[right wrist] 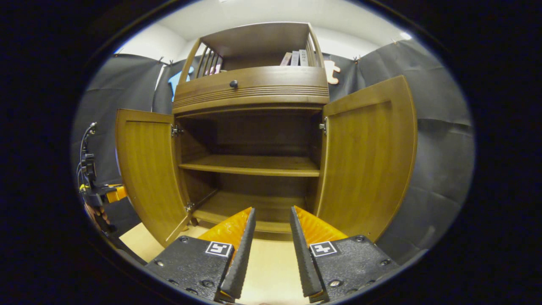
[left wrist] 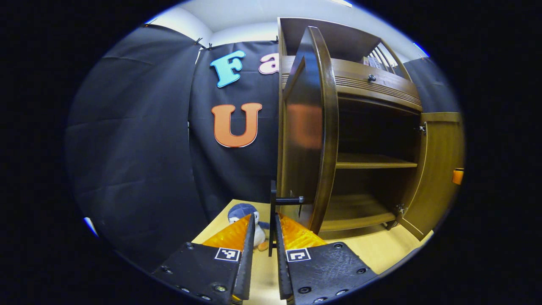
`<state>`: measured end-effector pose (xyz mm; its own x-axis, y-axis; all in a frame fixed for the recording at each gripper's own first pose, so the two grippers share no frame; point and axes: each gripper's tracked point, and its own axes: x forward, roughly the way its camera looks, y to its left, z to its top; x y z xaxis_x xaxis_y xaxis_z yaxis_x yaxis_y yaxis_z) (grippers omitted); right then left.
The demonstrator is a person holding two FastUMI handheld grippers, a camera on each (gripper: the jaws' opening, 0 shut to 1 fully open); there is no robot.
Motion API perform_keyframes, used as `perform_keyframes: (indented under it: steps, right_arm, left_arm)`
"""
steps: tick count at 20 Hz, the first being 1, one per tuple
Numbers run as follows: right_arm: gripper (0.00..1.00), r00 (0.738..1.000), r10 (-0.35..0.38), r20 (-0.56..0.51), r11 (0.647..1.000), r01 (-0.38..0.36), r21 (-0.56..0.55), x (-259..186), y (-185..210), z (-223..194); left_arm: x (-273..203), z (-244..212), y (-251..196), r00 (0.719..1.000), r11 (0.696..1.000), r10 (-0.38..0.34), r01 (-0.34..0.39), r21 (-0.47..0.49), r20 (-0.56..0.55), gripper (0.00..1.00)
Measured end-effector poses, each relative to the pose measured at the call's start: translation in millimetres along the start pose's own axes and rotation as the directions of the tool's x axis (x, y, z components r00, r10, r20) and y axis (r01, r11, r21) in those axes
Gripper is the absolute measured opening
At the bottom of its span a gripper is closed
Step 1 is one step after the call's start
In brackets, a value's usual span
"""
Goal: Open the right door of the double-door shoe cabinet with the right hand, and open the left door with the left hand.
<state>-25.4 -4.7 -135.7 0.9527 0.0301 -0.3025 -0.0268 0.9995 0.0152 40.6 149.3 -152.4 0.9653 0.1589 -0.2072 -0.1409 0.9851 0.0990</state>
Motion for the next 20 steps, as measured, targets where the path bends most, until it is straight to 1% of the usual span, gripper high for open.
perform_keyframes:
  steps: [3, 6, 7, 8, 9, 10, 11, 12, 13, 14, 16, 17, 18, 20]
  right_arm:
    - [0.54, 1.0, 0.013, -0.007, 1.0, -0.013, -0.007, 3.9, 11.0, -1.1]
    - [0.55, 0.999, 0.03, -0.012, 0.999, -0.031, -0.011, 8.0, 23.7, -1.5]
    - [0.54, 0.999, 0.04, -0.013, 0.999, -0.04, -0.013, 9.2, 28.4, -1.4]
    - [0.55, 0.999, 0.045, -0.014, 0.999, -0.046, -0.016, 10.2, 32.2, -1.5]
    - [0.55, 0.998, 0.053, -0.014, 0.998, -0.053, -0.019, 11.0, 36.2, -0.9]
    - [0.54, 0.998, 0.06, -0.015, 0.998, -0.06, -0.022, 13.5, 40.6, -0.5]
    - [0.54, 0.998, 0.068, -0.016, 0.997, -0.068, -0.023, 15.0, 44.9, 0.3]
    - [0.55, 0.997, 0.074, -0.017, 0.997, -0.074, -0.026, 16.1, 47.1, 0.4]
    - [0.55, 0.997, 0.078, -0.018, 0.997, -0.078, -0.028, 16.6, 48.7, 0.5]
    - [0.55, 0.996, 0.082, -0.018, 0.996, -0.082, -0.03, 16.4, 50.3, 0.4]
    - [0.55, 0.996, 0.085, -0.015, 0.996, -0.086, -0.033, 16.2, 52.1, 1.1]
    - [0.55, 0.996, 0.082, -0.015, 0.996, -0.083, -0.035, 15.8, 50.6, 1.1]
    - [0.55, 0.996, 0.083, -0.012, 0.996, -0.083, -0.035, 15.0, 49.6, 2.1]
    - [0.54, 0.997, 0.075, -0.005, 0.996, -0.076, -0.037, 12.2, 45.6, 3.9]
  left_arm:
    - [-6.3, -2.4, 23.8, 1.0, 0.999, 0.024, -0.024, -0.033, -0.008, 0.25]
    - [-18.8, -5.4, 51.8, 0.997, 0.996, 0.08, -0.081, -0.04, -0.014, 0.25]
    - [-23.9, -6.1, 58.5, 0.995, 0.994, 0.096, -0.096, -0.042, -0.013, 0.25]
    - [-29.2, -7.0, 63.0, 0.994, 0.993, 0.11, -0.11, -0.04, -0.01, 0.25]
    - [-35.8, -6.8, 73.7, 0.987, 0.987, 0.162, -0.162, -0.018, 0.0, 0.25]
    - [-19.3, -5.8, 79.0, 0.98, 0.98, 0.199, -0.198, -0.018, 0.022, 0.17]
    - [-35.9, -5.9, 82.3, 0.979, 0.979, 0.203, -0.203, -0.018, 0.017, 0.09]
    - [-40.2, -6.7, 82.1, 0.978, 0.977, 0.21, -0.21, -0.033, 0.006, 0.01]
    - [-43.0, -5.2, 80.9, 0.978, 0.977, 0.207, -0.206, -0.044, 0.012, 0.17]
    - [-45.8, -3.9, 78.3, 0.978, 0.978, 0.206, -0.205, -0.042, 0.015, 0.01]
    - [-55.3, 3.1, 67.8, 0.977, 0.978, 0.209, -0.208, -0.017, 0.037, 0.01]
    - [-57.3, 8.4, 55.9, 0.98, 0.981, 0.192, -0.192, -0.01, 0.051, 0.01]
    - [-60.6, 16.0, 42.4, 0.983, 0.985, 0.17, -0.17, -0.004, 0.068, 0.05]
    - [-62.1, 28.7, 17.0, 0.988, 0.992, 0.121, -0.122, 0.009, 0.095, 0.33]
